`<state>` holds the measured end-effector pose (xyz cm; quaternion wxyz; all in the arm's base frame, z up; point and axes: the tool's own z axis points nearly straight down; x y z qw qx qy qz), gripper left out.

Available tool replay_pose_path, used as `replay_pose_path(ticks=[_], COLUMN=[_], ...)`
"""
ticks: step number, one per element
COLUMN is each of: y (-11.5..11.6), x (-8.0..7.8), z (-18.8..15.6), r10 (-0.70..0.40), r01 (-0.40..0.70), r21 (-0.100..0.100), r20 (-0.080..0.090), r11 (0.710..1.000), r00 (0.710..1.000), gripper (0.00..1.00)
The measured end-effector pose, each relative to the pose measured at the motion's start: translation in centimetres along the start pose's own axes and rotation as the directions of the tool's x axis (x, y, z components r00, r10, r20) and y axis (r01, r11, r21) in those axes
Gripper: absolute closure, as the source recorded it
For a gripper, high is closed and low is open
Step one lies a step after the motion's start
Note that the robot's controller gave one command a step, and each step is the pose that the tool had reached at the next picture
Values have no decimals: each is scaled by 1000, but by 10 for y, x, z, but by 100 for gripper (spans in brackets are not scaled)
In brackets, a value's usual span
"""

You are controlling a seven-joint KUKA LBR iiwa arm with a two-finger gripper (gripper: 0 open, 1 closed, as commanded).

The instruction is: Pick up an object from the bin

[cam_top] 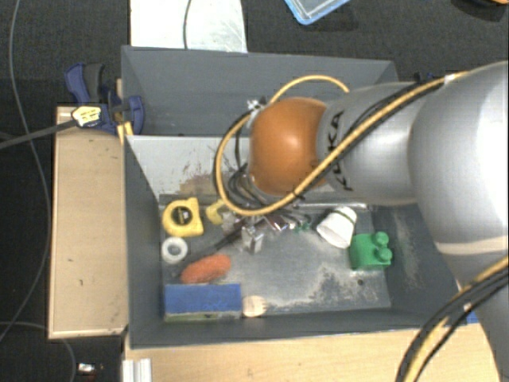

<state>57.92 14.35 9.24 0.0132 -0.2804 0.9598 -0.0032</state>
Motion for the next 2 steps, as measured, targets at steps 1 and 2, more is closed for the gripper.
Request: replay_pose_path(ticks=[1,2], y=[0,3], x=[1,2], z=[-47,-96], r10=[10,-26], r01=[-10,26], r21=[-2,-3], r20=[-8,-4], r11=[1000,1000], r00=[1000,1000], gripper=[100,100])
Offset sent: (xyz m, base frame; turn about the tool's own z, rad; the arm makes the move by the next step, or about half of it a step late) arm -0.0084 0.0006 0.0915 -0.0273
